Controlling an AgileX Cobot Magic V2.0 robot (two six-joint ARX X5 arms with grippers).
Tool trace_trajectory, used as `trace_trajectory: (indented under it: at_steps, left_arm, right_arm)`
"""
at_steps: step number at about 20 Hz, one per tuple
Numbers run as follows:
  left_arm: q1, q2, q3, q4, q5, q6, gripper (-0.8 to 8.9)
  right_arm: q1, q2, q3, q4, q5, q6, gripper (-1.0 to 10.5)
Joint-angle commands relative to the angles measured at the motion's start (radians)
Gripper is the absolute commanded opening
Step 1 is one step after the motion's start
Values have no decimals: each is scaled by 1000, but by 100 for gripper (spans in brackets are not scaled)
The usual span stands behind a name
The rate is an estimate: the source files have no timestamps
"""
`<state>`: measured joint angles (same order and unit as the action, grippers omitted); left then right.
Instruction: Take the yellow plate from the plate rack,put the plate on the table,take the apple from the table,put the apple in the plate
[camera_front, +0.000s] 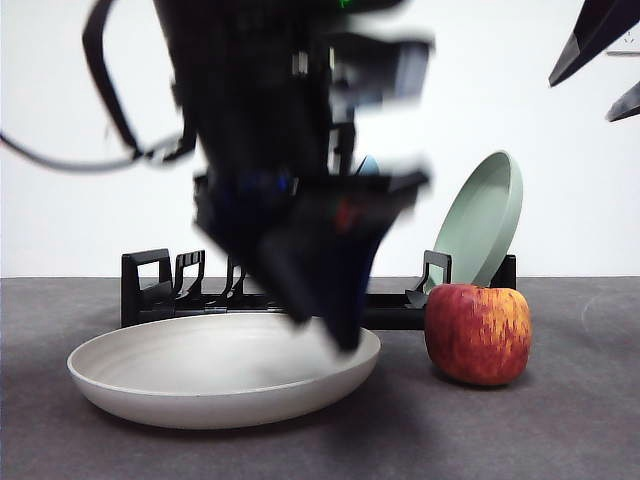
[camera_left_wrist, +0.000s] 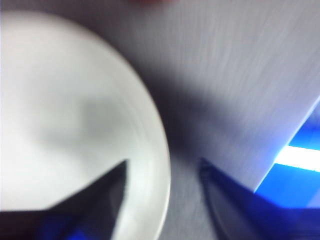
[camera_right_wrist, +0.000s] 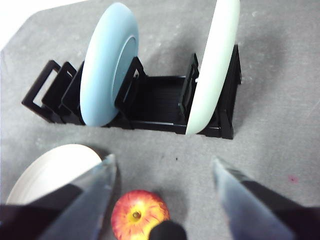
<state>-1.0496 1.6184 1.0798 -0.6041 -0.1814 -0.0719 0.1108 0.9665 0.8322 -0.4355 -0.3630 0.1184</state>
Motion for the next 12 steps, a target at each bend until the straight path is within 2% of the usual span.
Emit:
trace_trajectory:
  at_steps: [1, 4, 8, 12]
  left_arm:
    - [-4, -129, -4, 66, -5, -15, 314]
    - [-2, -331, 5, 150, -84, -9, 313]
    - [26, -591, 45, 201, -307, 73, 313]
    - [43, -776, 111, 198, -477, 154, 313]
  right_arm:
    - [29, 2, 51, -40, 31, -55, 509]
    - [108, 13, 142, -143, 138, -113, 514]
    - [256, 115, 284, -290, 235, -122, 514]
    - [374, 291, 323, -323, 269, -121, 508]
